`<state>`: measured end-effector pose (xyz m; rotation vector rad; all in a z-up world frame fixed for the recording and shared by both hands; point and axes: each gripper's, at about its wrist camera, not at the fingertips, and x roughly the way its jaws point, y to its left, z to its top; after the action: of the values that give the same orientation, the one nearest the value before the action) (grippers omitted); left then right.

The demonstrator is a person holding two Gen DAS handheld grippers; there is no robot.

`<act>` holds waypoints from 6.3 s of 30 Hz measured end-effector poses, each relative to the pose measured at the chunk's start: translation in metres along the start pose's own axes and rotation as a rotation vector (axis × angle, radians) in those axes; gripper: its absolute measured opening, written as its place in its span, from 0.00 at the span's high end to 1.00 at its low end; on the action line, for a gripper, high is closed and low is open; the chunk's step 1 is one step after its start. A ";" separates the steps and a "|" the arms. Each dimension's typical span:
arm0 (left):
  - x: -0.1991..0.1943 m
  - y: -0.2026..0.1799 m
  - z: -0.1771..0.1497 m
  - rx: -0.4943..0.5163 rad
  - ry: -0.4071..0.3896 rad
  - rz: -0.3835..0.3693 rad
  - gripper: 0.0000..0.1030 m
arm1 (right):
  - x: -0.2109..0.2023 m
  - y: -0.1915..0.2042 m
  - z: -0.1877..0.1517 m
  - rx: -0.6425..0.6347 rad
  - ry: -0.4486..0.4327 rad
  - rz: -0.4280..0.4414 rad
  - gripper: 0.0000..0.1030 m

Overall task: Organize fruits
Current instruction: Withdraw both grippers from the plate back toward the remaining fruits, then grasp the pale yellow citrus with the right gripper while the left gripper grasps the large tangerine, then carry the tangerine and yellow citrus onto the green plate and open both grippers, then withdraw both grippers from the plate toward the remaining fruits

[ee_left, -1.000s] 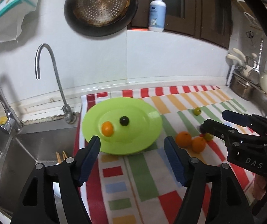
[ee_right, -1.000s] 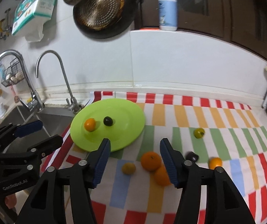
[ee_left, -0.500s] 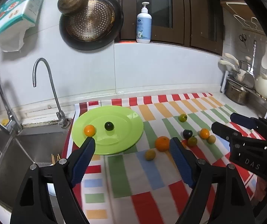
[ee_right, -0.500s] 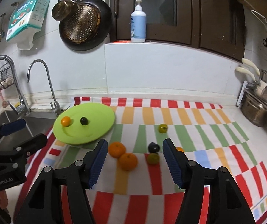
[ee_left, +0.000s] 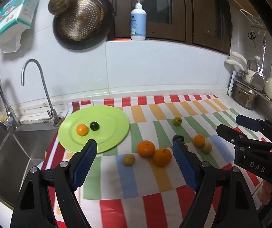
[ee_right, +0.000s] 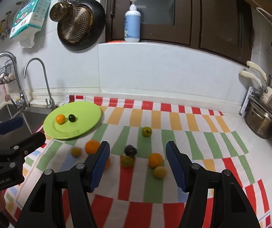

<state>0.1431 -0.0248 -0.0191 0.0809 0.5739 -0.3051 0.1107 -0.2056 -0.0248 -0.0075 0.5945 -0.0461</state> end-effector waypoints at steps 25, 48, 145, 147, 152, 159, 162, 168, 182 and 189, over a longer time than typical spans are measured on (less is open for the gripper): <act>0.087 -0.049 -0.029 0.043 0.192 -0.021 0.24 | 0.074 -0.049 -0.040 0.065 0.198 0.055 0.45; 0.124 -0.053 -0.036 0.006 0.289 -0.053 0.51 | 0.110 -0.055 -0.050 0.073 0.277 0.082 0.60; 0.101 0.128 0.053 -0.035 0.086 0.112 0.61 | 0.149 0.136 0.107 -0.140 0.109 0.397 0.70; 0.113 0.133 0.054 -0.030 0.103 0.105 0.61 | 0.165 0.139 0.110 -0.143 0.139 0.404 0.70; 0.144 0.143 0.056 -0.019 0.158 0.093 0.61 | 0.201 0.146 0.114 -0.148 0.202 0.408 0.70; 0.185 0.159 0.055 -0.026 0.242 0.062 0.61 | 0.243 0.158 0.111 -0.164 0.318 0.421 0.70; 0.198 0.164 0.052 -0.030 0.269 0.055 0.61 | 0.257 0.163 0.109 -0.183 0.350 0.418 0.70; 0.213 0.166 0.047 -0.032 0.304 0.049 0.61 | 0.276 0.166 0.106 -0.181 0.391 0.416 0.70; 0.182 0.153 0.052 -0.020 0.256 0.103 0.47 | 0.253 0.147 0.110 -0.128 0.336 0.377 0.64; 0.137 0.136 0.060 -0.017 0.180 0.098 0.42 | 0.201 0.130 0.114 -0.108 0.237 0.362 0.64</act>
<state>0.3252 0.0591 -0.0450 0.1204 0.7491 -0.1986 0.3457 -0.0853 -0.0458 0.0013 0.8269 0.3405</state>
